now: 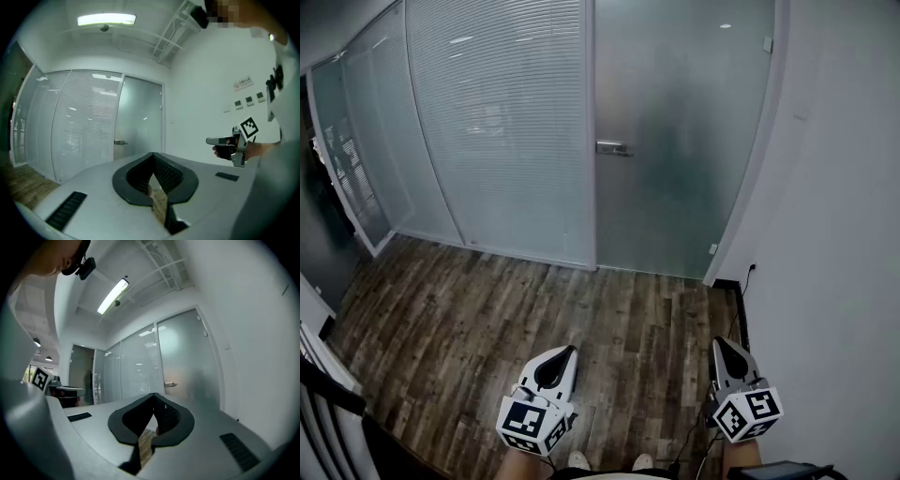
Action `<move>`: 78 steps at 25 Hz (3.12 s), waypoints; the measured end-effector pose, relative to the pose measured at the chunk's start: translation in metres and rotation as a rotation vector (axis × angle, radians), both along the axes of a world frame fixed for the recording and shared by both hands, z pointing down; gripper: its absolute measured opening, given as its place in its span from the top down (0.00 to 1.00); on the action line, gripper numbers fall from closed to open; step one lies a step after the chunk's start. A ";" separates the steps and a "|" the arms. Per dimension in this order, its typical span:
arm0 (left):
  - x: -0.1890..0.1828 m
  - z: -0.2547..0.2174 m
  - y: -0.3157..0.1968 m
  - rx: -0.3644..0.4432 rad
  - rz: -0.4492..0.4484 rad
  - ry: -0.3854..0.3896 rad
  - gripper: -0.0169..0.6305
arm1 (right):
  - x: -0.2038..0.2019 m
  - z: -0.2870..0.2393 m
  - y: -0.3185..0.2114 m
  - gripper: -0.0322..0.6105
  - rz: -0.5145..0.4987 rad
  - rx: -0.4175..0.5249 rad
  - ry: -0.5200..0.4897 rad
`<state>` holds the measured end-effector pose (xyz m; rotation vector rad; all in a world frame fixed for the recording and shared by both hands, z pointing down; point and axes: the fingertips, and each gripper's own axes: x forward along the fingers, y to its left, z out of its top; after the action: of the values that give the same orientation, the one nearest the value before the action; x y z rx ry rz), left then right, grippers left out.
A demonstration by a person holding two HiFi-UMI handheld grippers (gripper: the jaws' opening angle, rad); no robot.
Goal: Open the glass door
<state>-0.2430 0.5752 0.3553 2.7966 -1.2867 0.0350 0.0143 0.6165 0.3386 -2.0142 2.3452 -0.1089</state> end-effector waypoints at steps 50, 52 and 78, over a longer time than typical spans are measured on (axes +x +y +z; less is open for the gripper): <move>0.039 0.018 -0.267 -0.031 -0.056 0.040 0.97 | 0.055 0.000 -0.257 0.95 -0.027 0.001 0.017; 0.031 0.020 -0.287 -0.028 -0.058 0.039 0.97 | 0.046 -0.006 -0.272 0.95 -0.028 0.013 0.041; 0.095 0.007 -0.478 -0.038 -0.050 0.024 0.97 | 0.085 0.015 -0.489 0.95 -0.125 -0.033 -0.003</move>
<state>-0.1476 0.0969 0.3626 2.7237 -1.3361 0.0235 0.0994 0.1273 0.3536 -1.8779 2.4826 -0.1561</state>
